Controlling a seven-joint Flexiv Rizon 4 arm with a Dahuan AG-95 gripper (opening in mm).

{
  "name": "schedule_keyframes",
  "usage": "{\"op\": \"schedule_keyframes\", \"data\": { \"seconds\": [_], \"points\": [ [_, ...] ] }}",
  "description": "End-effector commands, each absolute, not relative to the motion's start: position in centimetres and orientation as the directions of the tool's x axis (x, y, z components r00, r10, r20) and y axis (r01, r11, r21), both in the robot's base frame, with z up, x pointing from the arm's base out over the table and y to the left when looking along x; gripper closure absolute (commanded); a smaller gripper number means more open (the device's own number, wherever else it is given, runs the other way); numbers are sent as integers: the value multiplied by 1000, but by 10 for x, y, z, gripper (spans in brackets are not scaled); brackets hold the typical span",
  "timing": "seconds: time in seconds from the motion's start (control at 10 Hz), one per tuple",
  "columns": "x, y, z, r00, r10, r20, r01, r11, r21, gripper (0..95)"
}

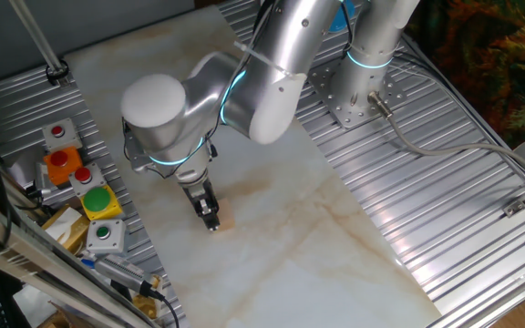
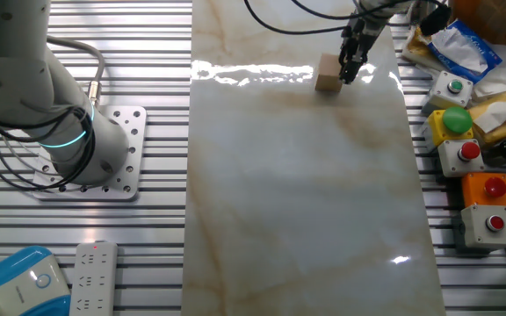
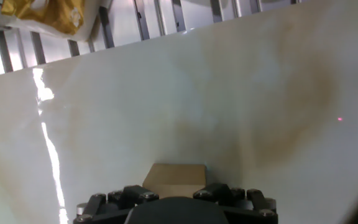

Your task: Pick up the small block on the left and move it to the right

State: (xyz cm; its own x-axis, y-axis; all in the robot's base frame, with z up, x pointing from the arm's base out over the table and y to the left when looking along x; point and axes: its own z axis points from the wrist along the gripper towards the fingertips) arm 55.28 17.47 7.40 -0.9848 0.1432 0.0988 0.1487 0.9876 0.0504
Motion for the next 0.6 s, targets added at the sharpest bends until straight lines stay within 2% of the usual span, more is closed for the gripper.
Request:
{"op": "schedule_keyframes", "data": {
  "seconds": [0.1, 0.3, 0.6],
  "points": [
    [546, 149, 90, -990, 99, 96, 99, 995, -5, 570],
    [538, 107, 104, -993, 75, 94, 72, 997, -30, 950],
    [531, 24, 101, -996, -9, 91, -11, 1000, -26, 950]
  ]
}}
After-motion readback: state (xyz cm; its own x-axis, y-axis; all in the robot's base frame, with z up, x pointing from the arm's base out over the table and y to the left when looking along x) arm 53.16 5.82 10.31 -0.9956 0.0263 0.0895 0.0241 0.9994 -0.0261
